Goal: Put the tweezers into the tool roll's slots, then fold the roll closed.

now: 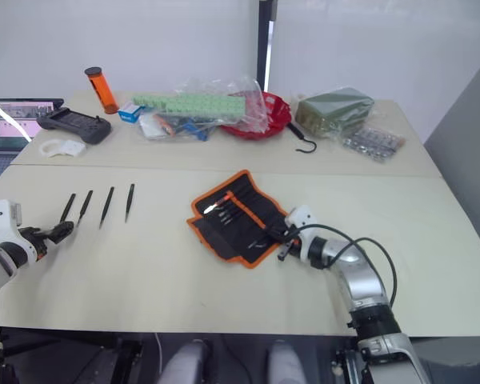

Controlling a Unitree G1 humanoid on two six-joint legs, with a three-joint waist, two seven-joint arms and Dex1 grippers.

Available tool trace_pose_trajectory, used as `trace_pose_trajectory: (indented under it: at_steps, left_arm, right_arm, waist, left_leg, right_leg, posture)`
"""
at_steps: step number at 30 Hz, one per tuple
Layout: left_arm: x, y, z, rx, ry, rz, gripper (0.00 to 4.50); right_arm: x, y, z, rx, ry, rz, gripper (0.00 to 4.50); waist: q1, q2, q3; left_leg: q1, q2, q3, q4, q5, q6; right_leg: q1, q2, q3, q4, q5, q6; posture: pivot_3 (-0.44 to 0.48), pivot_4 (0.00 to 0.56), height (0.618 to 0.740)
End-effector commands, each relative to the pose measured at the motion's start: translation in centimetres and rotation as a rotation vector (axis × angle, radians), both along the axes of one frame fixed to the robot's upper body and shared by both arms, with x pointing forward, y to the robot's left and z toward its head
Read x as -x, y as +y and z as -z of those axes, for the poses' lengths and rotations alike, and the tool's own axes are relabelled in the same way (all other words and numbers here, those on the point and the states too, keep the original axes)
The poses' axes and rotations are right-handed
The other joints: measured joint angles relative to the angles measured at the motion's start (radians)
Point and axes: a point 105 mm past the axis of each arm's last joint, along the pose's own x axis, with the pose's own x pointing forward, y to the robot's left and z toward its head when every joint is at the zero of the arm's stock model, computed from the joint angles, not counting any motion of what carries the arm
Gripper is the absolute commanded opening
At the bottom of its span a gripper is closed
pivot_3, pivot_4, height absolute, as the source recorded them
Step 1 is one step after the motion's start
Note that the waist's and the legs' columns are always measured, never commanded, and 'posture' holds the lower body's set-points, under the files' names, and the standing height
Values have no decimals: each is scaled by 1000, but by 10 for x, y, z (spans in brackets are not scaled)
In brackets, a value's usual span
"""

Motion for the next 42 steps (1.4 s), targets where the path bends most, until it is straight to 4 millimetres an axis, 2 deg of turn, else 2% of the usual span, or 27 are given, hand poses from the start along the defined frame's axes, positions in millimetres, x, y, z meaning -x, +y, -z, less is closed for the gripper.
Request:
trace_pose_trajectory:
  at_steps: [1,5,11,17,19,27,30,33,38,42]
  left_arm:
    - [-7,7,-12,-54,-24,10,4481]
    - [-14,10,-11,-65,-20,13,4481]
    - [-24,5,-6,-81,-2,49,2661]
    - [-25,6,-5,-83,0,52,560]
    - [-24,7,-4,-82,3,52,29]
    - [-16,17,-19,-85,-54,12,29]
    - [-14,14,-29,-97,-83,27,29]
    - [-16,7,-42,-112,-123,52,29]
    - [-25,-23,-67,-119,-188,171,29]
    - [-32,-61,-86,-102,-224,311,29]
  right_arm:
    - [3,-7,14,28,56,31,0]
    - [4,-6,15,27,56,36,0]
    - [5,-6,16,34,55,40,0]
    - [5,-7,17,37,54,47,0]
    - [5,-7,17,36,56,48,0]
    - [2,-13,12,23,31,73,0]
    - [1,-14,1,-2,-2,71,0]
    - [1,-16,0,11,-5,76,0]
    - [3,-18,4,14,4,88,0]
    - [4,-22,4,-2,1,114,0]
  waist:
    - [0,0,0]
    - [1,0,0]
    - [2,0,0]
    - [1,0,0]
    - [2,0,0]
    - [-1,0,0]
    - [1,0,0]
    - [5,0,1]
    - [10,1,1]
    - [16,1,1]
  left_leg:
    - [0,0,0,0,0,0]
    - [0,0,0,0,0,0]
    - [0,0,0,0,0,0]
    - [0,0,0,0,0,0]
    - [0,0,0,0,0,0]
    - [0,0,0,0,0,0]
    - [0,0,0,0,0,0]
    - [-1,0,0,0,0,0]
    - [-1,0,0,0,0,0]
    - [-2,0,0,0,0,0]
  right_leg:
    - [0,0,0,0,0,0]
    - [0,0,0,0,0,0]
    - [0,0,0,0,0,0]
    - [0,0,0,0,0,0]
    - [0,0,0,0,0,0]
    - [0,0,0,0,0,0]
    - [0,0,0,0,0,0]
    - [0,0,0,0,0,0]
    - [-1,0,0,0,0,0]
    - [-1,-1,0,0,0,0]
  posture:
    - [0,150,740]
    - [0,150,740]
    - [0,150,740]
    - [0,150,740]
    - [0,150,740]
    - [0,150,740]
    - [0,150,740]
    - [0,150,740]
    - [0,150,740]
    - [0,150,740]
